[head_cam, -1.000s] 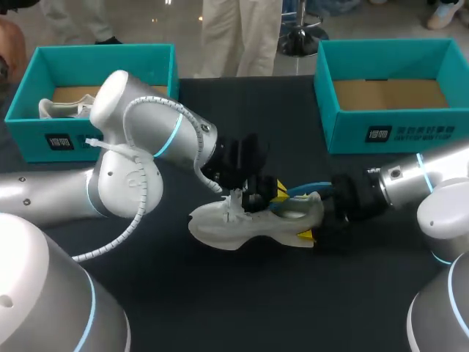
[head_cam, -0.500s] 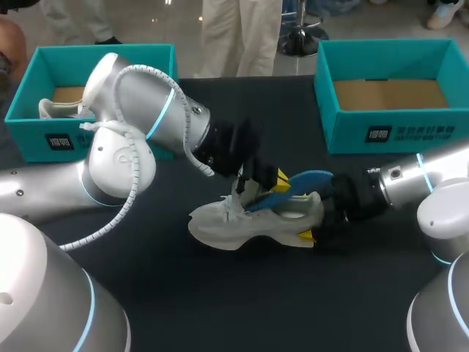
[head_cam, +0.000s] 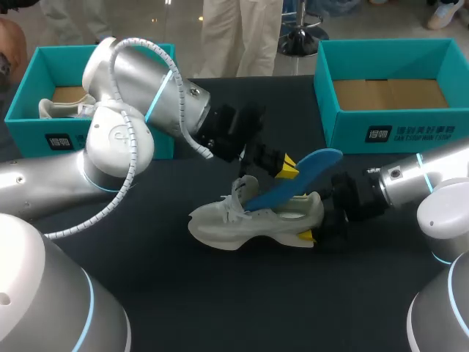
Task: Take the shoe out of the shoebox, open the shoe tongue, remove and reinsert the insole, then place the shoe into the shoebox
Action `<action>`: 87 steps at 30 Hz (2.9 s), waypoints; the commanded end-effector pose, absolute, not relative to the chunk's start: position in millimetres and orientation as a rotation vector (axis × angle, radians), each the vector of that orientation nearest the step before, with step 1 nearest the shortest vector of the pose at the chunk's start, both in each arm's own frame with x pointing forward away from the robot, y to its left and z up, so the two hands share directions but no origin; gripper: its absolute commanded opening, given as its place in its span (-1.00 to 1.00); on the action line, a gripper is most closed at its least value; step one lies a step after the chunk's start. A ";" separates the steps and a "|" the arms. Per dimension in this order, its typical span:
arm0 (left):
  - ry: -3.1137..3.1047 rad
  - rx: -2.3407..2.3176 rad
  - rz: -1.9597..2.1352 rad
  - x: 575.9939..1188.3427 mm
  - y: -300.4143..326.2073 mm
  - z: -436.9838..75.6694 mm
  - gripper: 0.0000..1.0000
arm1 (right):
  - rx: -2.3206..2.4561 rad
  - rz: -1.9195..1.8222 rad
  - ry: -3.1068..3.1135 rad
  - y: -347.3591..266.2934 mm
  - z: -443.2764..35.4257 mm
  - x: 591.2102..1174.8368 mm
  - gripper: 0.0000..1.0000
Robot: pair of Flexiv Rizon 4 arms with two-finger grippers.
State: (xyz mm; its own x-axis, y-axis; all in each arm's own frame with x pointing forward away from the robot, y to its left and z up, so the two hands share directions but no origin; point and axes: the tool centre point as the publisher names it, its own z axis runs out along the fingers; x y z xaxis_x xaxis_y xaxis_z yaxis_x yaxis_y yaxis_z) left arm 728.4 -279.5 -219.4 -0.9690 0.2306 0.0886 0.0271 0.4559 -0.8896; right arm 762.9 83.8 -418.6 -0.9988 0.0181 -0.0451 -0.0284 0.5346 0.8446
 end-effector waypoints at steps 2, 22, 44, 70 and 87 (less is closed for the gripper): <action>-2.500 -0.242 1.556 725.1 -280.1 -205.1 -1.00 | -0.008 1.486 2.712 85.3 -419.4 762.8 -1.00; -2.441 -0.298 1.637 716.5 -293.1 -168.3 -1.00 | -0.008 1.486 2.712 85.3 -419.4 762.8 -1.00; -2.441 -0.298 1.637 716.5 -293.1 -168.3 -1.00 | -0.008 1.486 2.712 85.3 -419.4 762.8 -1.00; -2.012 0.116 1.735 684.6 -278.6 -100.6 -1.00 | -0.008 1.486 2.712 85.3 -419.4 762.8 -1.00; -1.732 0.271 1.772 655.5 -245.8 -32.2 -1.00 | -0.008 1.486 2.712 85.3 -419.4 762.8 -1.00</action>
